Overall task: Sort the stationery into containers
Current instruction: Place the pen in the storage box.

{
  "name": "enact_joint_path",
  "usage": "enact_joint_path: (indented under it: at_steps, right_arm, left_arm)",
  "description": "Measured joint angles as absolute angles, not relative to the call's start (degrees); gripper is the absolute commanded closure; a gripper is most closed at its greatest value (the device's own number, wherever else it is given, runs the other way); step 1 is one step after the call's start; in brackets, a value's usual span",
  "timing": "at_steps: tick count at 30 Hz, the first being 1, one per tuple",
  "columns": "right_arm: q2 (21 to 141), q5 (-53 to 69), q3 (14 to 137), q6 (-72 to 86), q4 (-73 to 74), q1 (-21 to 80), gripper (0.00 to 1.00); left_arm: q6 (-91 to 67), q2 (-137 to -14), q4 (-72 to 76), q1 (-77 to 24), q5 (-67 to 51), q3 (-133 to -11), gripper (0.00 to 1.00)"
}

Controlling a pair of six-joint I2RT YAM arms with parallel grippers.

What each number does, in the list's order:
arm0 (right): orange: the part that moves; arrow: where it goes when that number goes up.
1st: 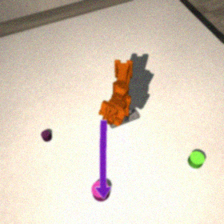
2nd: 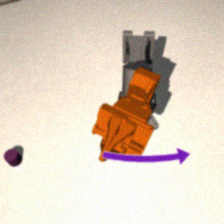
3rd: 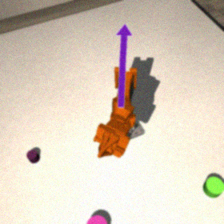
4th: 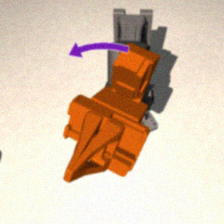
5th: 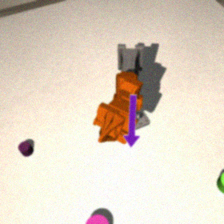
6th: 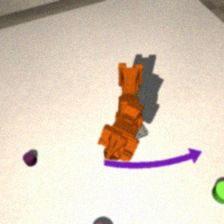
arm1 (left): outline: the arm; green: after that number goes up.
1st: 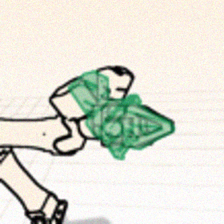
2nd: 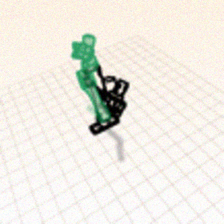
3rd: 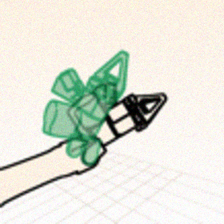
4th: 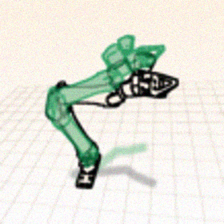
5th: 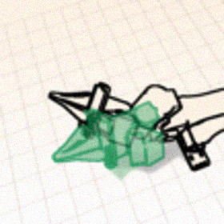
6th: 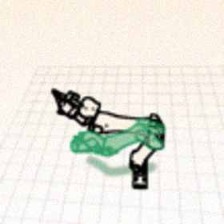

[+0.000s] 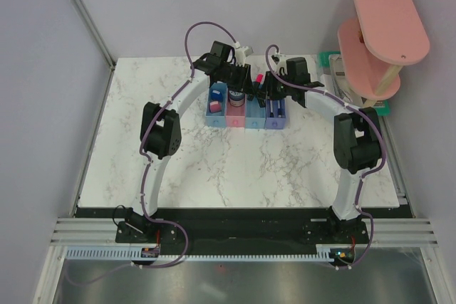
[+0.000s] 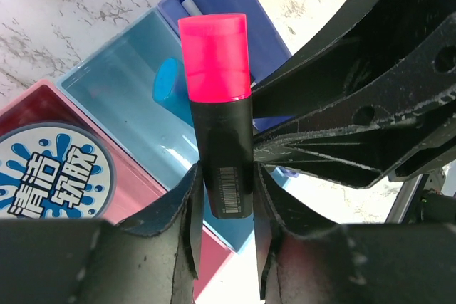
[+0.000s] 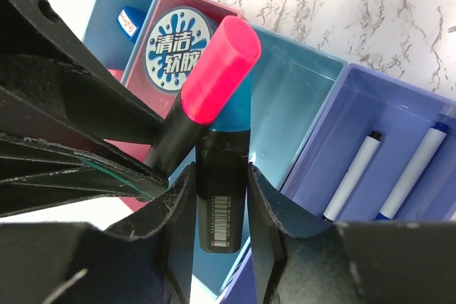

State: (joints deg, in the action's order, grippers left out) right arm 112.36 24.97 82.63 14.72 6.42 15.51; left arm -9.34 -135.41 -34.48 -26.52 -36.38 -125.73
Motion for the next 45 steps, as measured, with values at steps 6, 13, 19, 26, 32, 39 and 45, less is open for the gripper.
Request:
enact_joint_path:
  at_steps: [6,13,19,26,32,39,45]
  right_arm:
    - [112.36,25.04,82.63,14.52,6.39,15.66,0.55]
    - [112.36,25.04,82.63,13.74,6.44,15.64,0.52]
    - [111.55,24.84,82.61,12.16,7.99,15.64,0.51]
    - [105.91,24.58,80.68,8.88,11.27,15.29,0.51]
    - [100.42,24.53,79.72,6.52,13.61,13.74,0.50]
    - [97.58,23.64,79.72,4.51,15.64,11.57,0.49]
    - [97.36,21.21,79.37,1.61,18.65,11.09,0.49]
  left_arm:
    - [-9.34,-135.41,-34.48,-26.52,-36.45,-125.73,0.64]
    - [-9.34,-135.44,-34.48,-26.48,-36.45,-125.73,0.66]
    - [-9.34,-136.03,-34.48,-26.48,-36.51,-125.73,0.66]
    - [-9.34,-136.35,-34.50,-26.44,-36.47,-125.73,0.61]
    - [-9.26,-136.35,-34.48,-26.41,-36.47,-125.73,0.39]
    - [-9.26,-136.35,-34.48,-26.41,-36.47,-125.73,0.37]
    - [-8.64,-135.66,-34.76,-25.56,-35.75,-125.69,0.36]
